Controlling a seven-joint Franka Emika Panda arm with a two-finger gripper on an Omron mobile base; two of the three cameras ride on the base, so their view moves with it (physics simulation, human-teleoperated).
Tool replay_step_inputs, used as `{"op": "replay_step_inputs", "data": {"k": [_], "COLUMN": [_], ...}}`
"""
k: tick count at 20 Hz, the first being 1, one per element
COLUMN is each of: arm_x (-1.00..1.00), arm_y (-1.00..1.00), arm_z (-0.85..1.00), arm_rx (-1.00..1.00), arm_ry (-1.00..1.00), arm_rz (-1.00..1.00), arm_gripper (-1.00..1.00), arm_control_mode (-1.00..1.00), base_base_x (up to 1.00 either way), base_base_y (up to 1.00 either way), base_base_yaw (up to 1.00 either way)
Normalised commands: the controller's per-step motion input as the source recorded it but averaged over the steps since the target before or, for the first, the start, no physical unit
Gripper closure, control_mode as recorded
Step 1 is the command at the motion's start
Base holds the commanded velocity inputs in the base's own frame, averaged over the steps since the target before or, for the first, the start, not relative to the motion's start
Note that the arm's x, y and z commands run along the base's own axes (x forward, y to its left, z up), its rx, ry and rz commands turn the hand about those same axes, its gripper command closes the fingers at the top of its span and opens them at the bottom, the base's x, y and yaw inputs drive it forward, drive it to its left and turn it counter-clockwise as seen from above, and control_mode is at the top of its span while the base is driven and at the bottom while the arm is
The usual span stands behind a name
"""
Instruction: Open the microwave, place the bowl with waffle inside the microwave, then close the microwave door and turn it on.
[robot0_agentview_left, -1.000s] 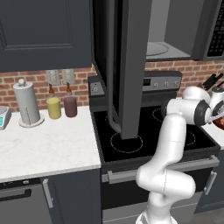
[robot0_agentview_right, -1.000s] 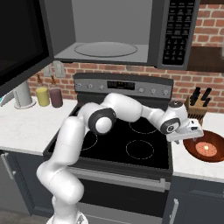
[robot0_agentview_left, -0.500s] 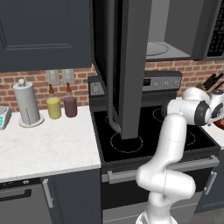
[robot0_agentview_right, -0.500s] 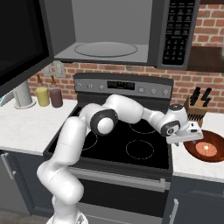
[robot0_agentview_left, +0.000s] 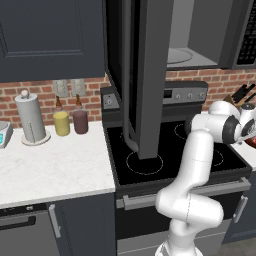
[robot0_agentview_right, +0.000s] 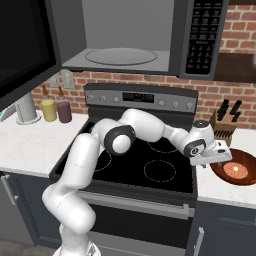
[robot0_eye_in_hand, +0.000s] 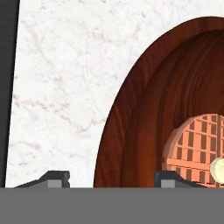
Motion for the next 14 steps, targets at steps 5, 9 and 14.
{"op": "replay_step_inputs", "data": {"k": [5, 9, 14], "arm_x": [0.0, 0.0, 0.0], "arm_y": [-0.03, 0.0, 0.0], "arm_z": [0.0, 0.0, 0.0], "arm_rx": [0.0, 0.0, 0.0], "arm_ry": [0.0, 0.0, 0.0], "arm_rz": [-0.02, 0.0, 0.0], "arm_gripper": [1.0, 1.0, 1.0], "arm_control_mode": [-1.0, -1.0, -1.0], "base_base_x": [0.0, 0.0, 0.0], "base_base_y": [0.0, 0.0, 0.0], "base_base_yaw": [0.0, 0.0, 0.0]}}
